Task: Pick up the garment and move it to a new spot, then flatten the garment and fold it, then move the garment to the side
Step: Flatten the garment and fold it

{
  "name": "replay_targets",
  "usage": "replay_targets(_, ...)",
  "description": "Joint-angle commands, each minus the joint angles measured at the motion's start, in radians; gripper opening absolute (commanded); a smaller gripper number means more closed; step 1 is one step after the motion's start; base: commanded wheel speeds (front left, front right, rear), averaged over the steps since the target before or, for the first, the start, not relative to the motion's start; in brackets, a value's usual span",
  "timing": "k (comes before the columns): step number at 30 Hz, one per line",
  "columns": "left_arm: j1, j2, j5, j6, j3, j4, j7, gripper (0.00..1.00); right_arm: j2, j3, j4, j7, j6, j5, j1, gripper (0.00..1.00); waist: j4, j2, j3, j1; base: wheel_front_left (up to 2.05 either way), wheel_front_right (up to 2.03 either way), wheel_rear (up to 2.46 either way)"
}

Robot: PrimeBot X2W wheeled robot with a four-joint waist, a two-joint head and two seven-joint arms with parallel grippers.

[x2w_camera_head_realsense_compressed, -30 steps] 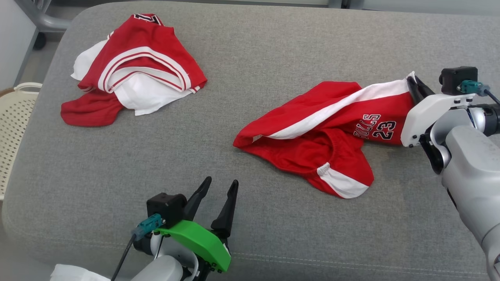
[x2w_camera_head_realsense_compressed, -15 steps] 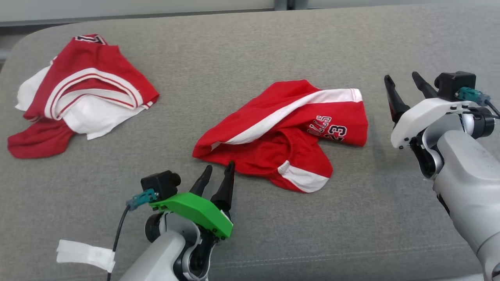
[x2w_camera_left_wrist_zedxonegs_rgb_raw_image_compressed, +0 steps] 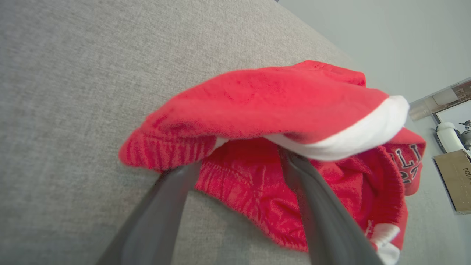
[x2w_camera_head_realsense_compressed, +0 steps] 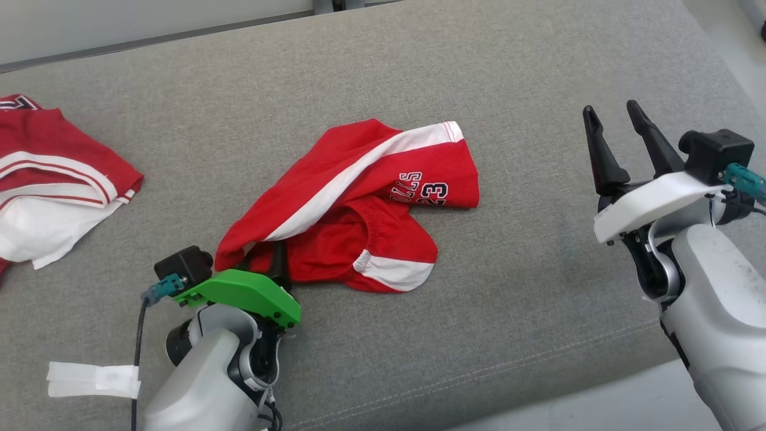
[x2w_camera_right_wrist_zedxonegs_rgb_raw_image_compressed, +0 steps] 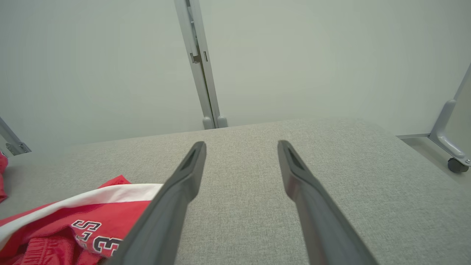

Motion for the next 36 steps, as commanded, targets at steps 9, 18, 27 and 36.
replay_targets(9, -0.024, -0.015, 0.102, 0.005, 0.206, -0.004, -0.025, 0.89, 0.04, -0.083, -0.162, -0.003, 0.0, -0.053, 0.149, 1.0, -0.03, -0.0001, 0.026, 0.0, 0.0, 0.0, 0.0)
replay_targets(18, 0.035, -0.062, 0.253, -0.044, 0.359, -0.076, -0.026, 0.01, 0.066, -0.119, -0.212, 0.015, 0.0, -0.081, 0.185, 1.0, -0.014, -0.0001, 0.027, 0.0, 0.0, 0.0, 0.0)
replay_targets(27, 0.047, -0.078, 0.291, -0.143, 0.311, -0.039, 0.02, 0.0, 0.074, -0.138, -0.243, 0.037, 0.0, -0.098, 0.207, 1.0, 0.01, -0.0001, 0.008, 0.0, 0.0, 0.0, 0.0)
replay_targets(36, 0.116, 0.055, 0.23, -0.218, 0.267, -0.24, 0.28, 0.0, 0.064, -0.153, -0.268, 0.069, 0.0, -0.107, 0.241, 1.0, 0.036, -0.0001, -0.026, 0.0, 0.0, 0.0, 0.0)
